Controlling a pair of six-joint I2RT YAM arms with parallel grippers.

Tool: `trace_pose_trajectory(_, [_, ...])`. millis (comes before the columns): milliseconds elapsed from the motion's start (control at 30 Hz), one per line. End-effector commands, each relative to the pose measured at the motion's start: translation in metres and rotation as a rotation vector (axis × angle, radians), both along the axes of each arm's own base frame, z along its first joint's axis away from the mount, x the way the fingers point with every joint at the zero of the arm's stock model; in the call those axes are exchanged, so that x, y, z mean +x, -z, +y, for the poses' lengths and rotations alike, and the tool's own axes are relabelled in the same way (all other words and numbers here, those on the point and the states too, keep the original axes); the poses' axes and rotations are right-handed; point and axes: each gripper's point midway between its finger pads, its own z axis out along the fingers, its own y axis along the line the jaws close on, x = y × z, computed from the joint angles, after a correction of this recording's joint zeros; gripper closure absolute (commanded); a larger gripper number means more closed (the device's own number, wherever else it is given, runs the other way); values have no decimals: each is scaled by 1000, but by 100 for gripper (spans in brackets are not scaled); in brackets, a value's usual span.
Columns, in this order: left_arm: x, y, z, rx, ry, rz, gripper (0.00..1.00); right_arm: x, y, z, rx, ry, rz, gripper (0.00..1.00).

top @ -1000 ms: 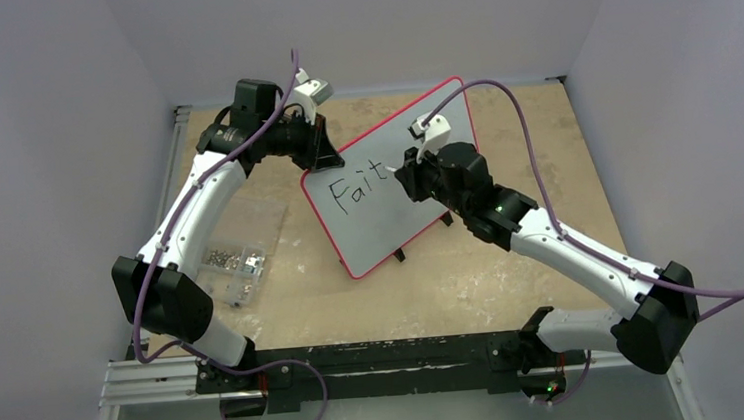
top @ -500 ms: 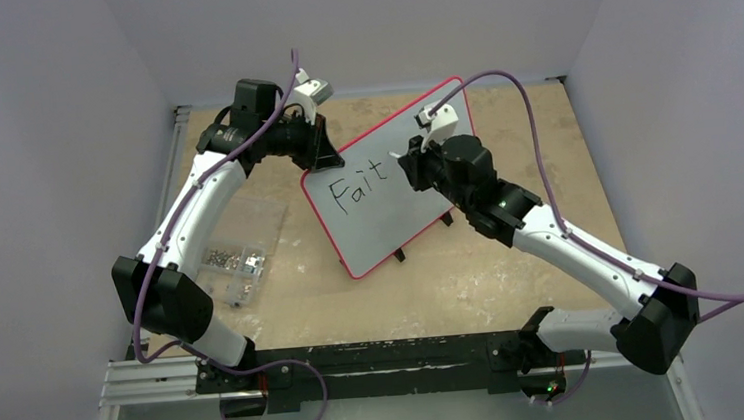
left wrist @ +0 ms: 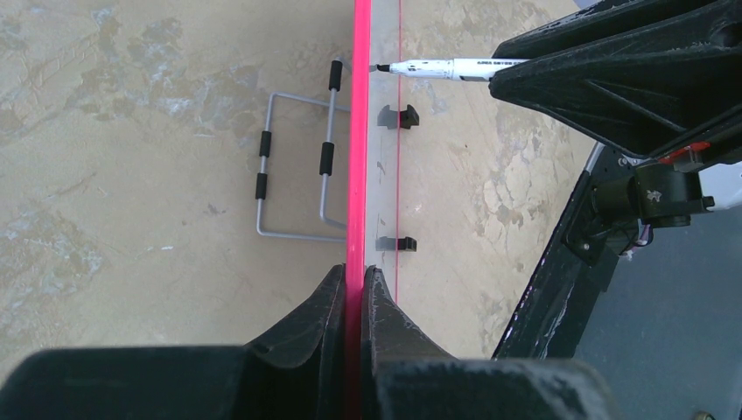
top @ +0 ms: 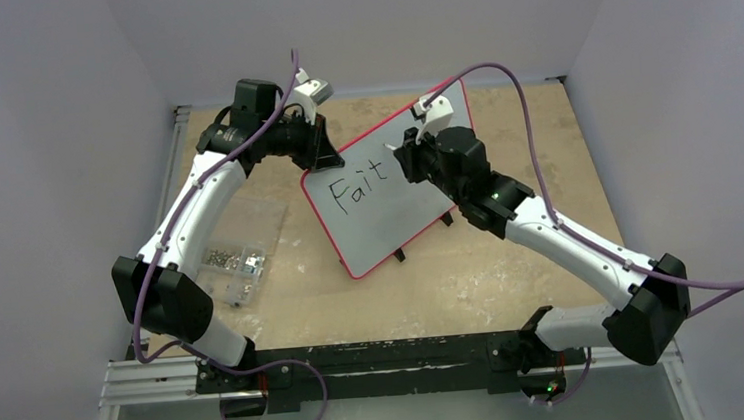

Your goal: Write a sentence on the whiteboard

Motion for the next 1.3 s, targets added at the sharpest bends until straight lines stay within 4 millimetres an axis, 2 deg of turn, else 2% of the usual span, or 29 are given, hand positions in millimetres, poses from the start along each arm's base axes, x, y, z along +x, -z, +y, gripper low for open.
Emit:
trace_pose_trajectory(0, [12, -19, 8, 28, -25, -142, 100, 1, -15, 1, 46, -4, -40, 100])
trace_pose_trajectory(433, [12, -20, 9, 29, -26, -142, 100, -21, 43, -12, 13, -5, 64, 100])
trace_pose_trajectory(567, [12, -20, 9, 28, -27, -143, 100, -26, 53, -14, 14, -8, 86, 100])
trace_pose_trajectory(700, [12, -20, 9, 27, -26, -143, 100, -25, 49, -13, 21, -7, 82, 100])
trace_pose_trajectory(1267, [11, -20, 8, 22, -21, -140, 100, 1, 3, -9, 10, 41, -2, 100])
